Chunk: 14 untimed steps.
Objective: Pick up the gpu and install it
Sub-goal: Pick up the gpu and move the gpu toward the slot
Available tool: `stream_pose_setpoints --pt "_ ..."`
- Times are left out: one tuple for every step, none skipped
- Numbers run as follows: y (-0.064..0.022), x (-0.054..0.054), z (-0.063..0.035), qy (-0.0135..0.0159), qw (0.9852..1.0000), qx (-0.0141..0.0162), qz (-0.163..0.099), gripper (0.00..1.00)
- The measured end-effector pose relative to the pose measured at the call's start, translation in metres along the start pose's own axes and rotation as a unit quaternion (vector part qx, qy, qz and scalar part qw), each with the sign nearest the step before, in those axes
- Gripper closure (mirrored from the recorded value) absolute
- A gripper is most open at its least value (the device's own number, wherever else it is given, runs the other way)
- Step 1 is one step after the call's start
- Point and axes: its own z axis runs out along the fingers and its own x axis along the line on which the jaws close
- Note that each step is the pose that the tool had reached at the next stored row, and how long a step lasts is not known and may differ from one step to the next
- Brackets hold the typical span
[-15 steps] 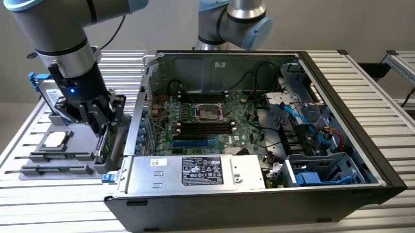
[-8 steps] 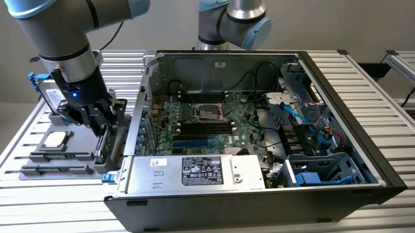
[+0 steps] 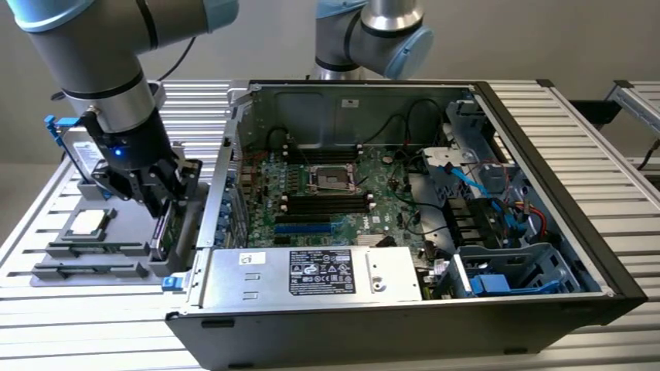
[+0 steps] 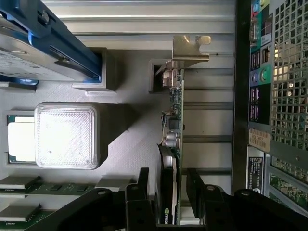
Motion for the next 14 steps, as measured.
stream_pose_setpoints --pt "0.0000 0.0000 0.0001 0.0000 1.0000 0.0001 0.003 0.56" --pt "0.0000 0.0000 0.0003 0.0000 1.0000 0.0001 0.004 0.56" --pt "0.0000 0.0000 0.0003 0.0000 1.0000 0.0001 0.006 0.56" --pt "0.0000 0.0000 0.0004 -0.0001 1.0000 0.0001 0.007 0.56" --pt "0.0000 0.0000 0.0005 -0.0001 1.0000 0.0001 0.009 0.56" --pt "0.0000 0.0000 0.0007 -0.0002 0.9999 0.0002 0.010 0.56" --pt "0.0001 -0.0001 0.0013 -0.0004 0.9999 0.0002 0.011 0.56" --pt "0.0000 0.0000 0.0016 -0.0003 0.9999 0.0004 0.013 0.56" --pt "0.0000 0.0000 0.0015 -0.0002 0.9999 0.0006 0.013 0.56" --pt "0.0000 0.0000 0.0016 -0.0002 0.9999 0.0006 0.014 0.56" --pt "0.0000 0.0000 0.0015 -0.0002 0.9999 0.0007 0.015 0.56" --pt "0.0000 0.0000 0.0016 -0.0001 0.9999 0.0008 0.016 0.56" --pt "0.0000 0.0000 0.0018 -0.0002 0.9999 0.0008 0.016 0.56" --pt "0.0000 0.0000 0.0024 -0.0003 0.9999 0.0009 0.017 0.56"
